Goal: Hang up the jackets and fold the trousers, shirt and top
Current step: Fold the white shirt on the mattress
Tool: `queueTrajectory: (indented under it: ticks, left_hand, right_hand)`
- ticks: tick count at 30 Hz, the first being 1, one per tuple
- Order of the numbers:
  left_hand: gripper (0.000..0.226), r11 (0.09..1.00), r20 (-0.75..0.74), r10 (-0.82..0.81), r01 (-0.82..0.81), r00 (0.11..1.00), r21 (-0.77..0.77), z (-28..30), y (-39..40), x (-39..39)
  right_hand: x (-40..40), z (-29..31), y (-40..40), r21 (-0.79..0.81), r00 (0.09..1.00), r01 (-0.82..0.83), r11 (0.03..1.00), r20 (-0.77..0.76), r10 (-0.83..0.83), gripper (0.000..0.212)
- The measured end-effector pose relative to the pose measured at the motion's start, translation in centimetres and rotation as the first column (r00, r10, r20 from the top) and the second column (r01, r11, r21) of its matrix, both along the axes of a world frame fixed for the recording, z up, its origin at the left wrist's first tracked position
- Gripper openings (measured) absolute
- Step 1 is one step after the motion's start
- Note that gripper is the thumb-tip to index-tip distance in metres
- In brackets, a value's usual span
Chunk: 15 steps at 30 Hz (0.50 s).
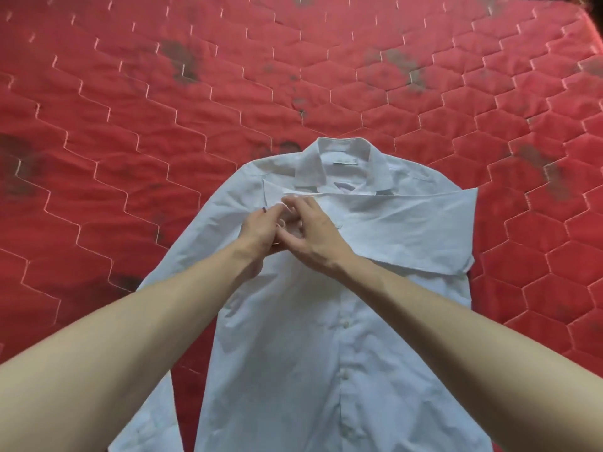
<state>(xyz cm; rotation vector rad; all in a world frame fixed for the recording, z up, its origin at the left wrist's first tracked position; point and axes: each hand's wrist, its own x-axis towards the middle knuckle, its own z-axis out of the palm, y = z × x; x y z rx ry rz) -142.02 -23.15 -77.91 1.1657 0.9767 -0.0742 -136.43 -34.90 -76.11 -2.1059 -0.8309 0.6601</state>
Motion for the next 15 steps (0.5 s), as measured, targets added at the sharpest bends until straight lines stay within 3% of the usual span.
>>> queueTrajectory:
  ticks: [2,4,8,11,15]
  left_hand:
    - [0.02,0.995,-0.039,0.092,-0.09,0.995,0.031,-0.8,0.4,-0.4]
    - [0.019,0.979,-0.071,0.202,-0.199,0.977,0.052,-1.8,1.1,-0.4]
    - [0.027,0.948,-0.207,0.19,-0.125,0.96,0.294,-3.4,2.9,-0.7]
    - [0.015,0.918,-0.238,0.154,-0.05,0.959,0.394,-4.7,3.2,-1.4]
    - [0.015,0.892,-0.214,0.167,-0.055,0.962,0.448,-5.7,2.9,-1.6]
  right_hand:
    - [-0.1,-0.4,-1.7,-0.029,0.992,-0.105,0.994,0.068,0.106,0.057]
    - [0.3,-1.1,-3.7,-0.118,0.97,-0.122,0.986,0.197,0.143,0.055]
    - [2.3,-3.3,-9.0,-0.228,0.928,0.161,0.96,0.365,-0.069,0.046]
    - [4.6,-4.9,-13.7,-0.334,0.865,0.411,0.848,0.438,-0.247,0.051]
    - [8.6,-6.7,-19.1,-0.58,0.883,0.425,0.695,0.434,-0.178,0.064]
